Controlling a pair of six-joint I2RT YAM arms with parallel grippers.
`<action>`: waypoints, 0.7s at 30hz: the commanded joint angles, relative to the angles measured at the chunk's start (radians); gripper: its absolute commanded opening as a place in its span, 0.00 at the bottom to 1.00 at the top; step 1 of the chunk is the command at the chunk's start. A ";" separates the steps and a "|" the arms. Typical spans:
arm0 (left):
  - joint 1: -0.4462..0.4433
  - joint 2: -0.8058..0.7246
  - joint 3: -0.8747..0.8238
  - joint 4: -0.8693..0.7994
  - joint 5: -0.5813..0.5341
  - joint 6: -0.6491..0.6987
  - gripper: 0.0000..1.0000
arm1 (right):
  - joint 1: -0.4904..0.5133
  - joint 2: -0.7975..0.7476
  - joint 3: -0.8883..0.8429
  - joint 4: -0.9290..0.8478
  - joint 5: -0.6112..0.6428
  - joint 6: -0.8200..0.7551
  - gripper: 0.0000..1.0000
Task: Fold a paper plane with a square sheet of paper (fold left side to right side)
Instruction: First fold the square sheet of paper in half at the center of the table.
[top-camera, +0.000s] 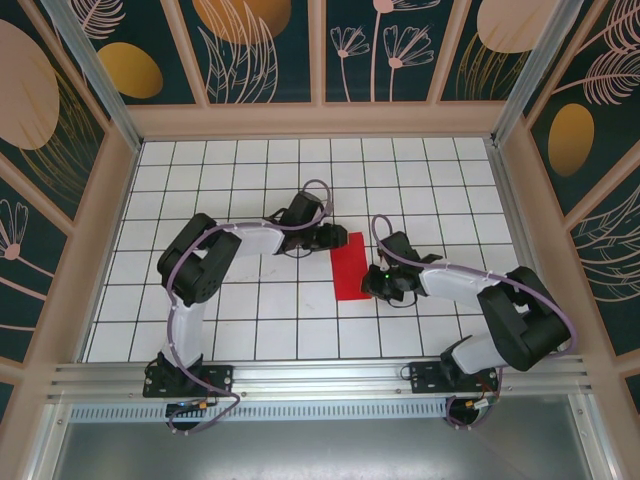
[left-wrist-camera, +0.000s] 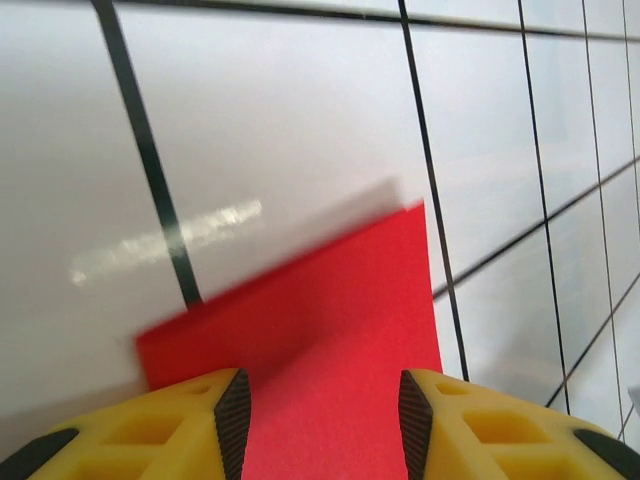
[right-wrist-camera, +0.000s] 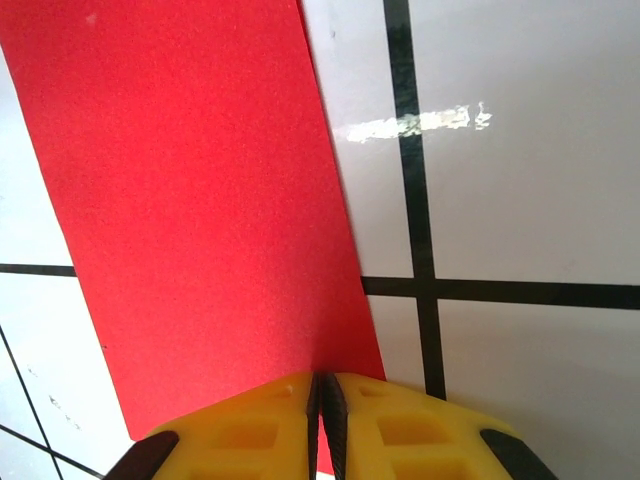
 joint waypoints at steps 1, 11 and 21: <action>0.054 0.067 0.045 -0.046 -0.090 0.015 0.47 | 0.010 0.056 -0.032 -0.117 0.080 -0.021 0.17; 0.085 0.005 0.069 -0.060 -0.056 0.062 0.51 | 0.015 -0.039 -0.014 0.041 -0.014 -0.019 0.27; 0.076 -0.265 -0.139 -0.043 0.006 0.060 0.52 | -0.059 -0.188 0.060 -0.035 0.067 -0.079 0.60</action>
